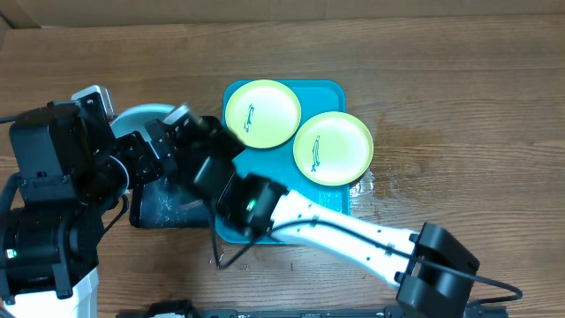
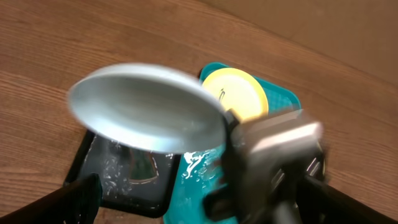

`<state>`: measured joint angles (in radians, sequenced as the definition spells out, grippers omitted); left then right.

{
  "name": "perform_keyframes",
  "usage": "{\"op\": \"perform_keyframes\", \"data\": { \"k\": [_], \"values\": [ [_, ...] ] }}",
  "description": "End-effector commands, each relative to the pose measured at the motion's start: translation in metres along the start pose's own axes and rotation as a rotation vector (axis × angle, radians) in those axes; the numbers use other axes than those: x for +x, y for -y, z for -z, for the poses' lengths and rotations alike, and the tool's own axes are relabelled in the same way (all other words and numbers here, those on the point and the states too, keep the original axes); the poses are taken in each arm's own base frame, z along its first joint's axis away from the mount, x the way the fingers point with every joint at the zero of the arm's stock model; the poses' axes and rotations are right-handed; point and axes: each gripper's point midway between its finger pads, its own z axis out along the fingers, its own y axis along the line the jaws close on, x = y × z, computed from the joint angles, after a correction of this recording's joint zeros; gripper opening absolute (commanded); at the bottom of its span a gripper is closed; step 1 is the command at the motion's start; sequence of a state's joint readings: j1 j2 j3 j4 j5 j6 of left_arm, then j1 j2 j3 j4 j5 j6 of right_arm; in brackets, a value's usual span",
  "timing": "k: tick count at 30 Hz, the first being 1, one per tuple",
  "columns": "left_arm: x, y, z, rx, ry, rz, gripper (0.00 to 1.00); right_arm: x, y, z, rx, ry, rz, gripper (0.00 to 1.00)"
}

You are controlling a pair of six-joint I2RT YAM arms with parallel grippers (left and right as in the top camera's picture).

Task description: Clean dirty plates on tray and stack at the side

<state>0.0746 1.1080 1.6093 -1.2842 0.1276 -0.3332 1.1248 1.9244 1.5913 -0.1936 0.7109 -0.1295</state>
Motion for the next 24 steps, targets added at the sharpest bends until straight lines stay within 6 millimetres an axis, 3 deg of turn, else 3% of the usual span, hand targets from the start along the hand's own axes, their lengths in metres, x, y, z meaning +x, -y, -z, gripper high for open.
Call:
{"op": "perform_keyframes", "data": {
  "k": [1, 15, 20, 24],
  "values": [
    [0.005, 0.007, 0.001, 0.034, -0.022, -0.020, 1.00, -0.021, -0.007, 0.019, 0.047, 0.056, 0.081, 0.04],
    [0.005, 0.007, 0.001, 0.033, -0.022, -0.020, 1.00, -0.022, -0.004, 0.023, 0.086, 0.060, 0.079, 0.04],
    [0.005, 0.006, 0.001, 0.030, -0.022, -0.020, 1.00, -0.017, 0.020, 0.018, 0.177, 0.043, -0.035, 0.04],
    [0.004, 0.005, 0.000, 0.025, -0.023, -0.020, 1.00, 0.018, 0.052, -0.006, 0.196, -0.065, -0.286, 0.04]
  ]
}}
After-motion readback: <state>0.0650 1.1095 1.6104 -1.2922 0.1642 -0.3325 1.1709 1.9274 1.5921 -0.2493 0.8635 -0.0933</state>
